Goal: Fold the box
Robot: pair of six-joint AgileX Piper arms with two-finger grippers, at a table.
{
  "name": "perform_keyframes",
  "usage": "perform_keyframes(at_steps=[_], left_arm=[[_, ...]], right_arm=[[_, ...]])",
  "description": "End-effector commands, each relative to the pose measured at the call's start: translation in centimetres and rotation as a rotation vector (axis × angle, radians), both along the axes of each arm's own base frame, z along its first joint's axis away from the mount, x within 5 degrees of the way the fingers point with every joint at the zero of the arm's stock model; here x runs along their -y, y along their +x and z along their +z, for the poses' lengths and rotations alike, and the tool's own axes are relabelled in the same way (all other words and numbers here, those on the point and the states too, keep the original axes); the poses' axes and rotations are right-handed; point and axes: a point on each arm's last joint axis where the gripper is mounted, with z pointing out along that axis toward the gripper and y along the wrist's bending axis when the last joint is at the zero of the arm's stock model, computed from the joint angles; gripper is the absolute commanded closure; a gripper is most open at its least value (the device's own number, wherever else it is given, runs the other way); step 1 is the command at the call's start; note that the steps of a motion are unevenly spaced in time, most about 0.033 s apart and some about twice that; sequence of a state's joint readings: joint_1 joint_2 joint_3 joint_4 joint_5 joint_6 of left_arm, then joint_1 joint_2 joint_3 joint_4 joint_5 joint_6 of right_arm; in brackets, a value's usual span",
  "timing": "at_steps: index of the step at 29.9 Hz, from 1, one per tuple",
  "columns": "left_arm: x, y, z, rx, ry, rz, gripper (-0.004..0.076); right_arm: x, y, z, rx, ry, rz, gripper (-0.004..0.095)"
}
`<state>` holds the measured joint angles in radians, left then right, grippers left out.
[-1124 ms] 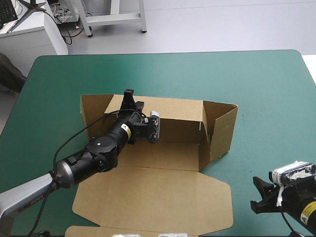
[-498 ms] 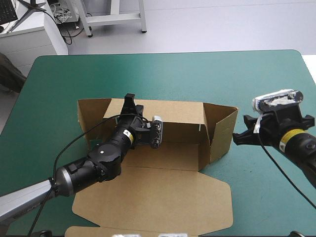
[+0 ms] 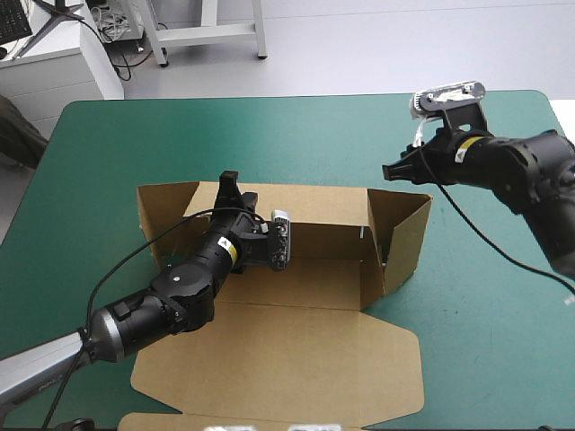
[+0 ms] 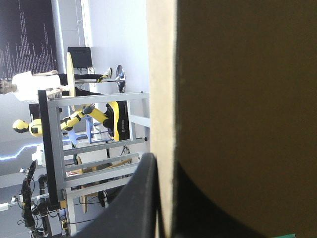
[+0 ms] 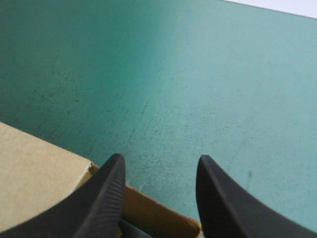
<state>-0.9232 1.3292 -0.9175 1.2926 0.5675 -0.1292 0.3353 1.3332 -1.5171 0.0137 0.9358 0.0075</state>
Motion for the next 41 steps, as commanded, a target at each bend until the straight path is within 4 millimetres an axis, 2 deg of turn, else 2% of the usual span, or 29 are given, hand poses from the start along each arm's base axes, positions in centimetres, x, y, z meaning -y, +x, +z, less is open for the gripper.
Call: perform_keyframes(at_steps=[1, 4, 10, 15, 22, 27, 41], left_arm=[[-0.5, -0.3, 1.5, 0.026, -0.044, 0.024, 0.0734], [-0.4, -0.3, 1.5, 0.026, -0.046, 0.020, 0.0734], [-0.2, -0.4, 1.5, 0.024, -0.055, -0.002, 0.0734], [-0.1, -0.3, 1.3, 0.022, -0.051, -0.007, 0.0734], [-0.1, -0.2, 1.3, 0.030, -0.044, -0.012, 0.0734], [-0.1, -0.2, 1.3, 0.030, -0.044, -0.013, 0.0734], [0.0, -0.2, 1.3, 0.029, -0.046, -0.017, 0.0734]], right_arm=[[0.4, 2.4, 0.7, 0.020, 0.067, 0.052, 0.0495], [-0.1, 4.7, -0.9, -0.031, 0.040, 0.083, 0.0495], [-0.9, 7.9, -4.2, -0.096, -0.023, 0.128, 0.0496], [-1.5, 8.6, -6.4, -0.203, -0.043, 0.191, 0.0496], [-1.3, 7.6, -7.0, -0.321, -0.074, 0.223, 0.0496], [-1.3, 6.7, -8.0, -0.399, -0.071, 0.230, 0.0567], [-1.3, 0.4, -7.6, -0.327, 0.005, 0.296, 0.0582]])
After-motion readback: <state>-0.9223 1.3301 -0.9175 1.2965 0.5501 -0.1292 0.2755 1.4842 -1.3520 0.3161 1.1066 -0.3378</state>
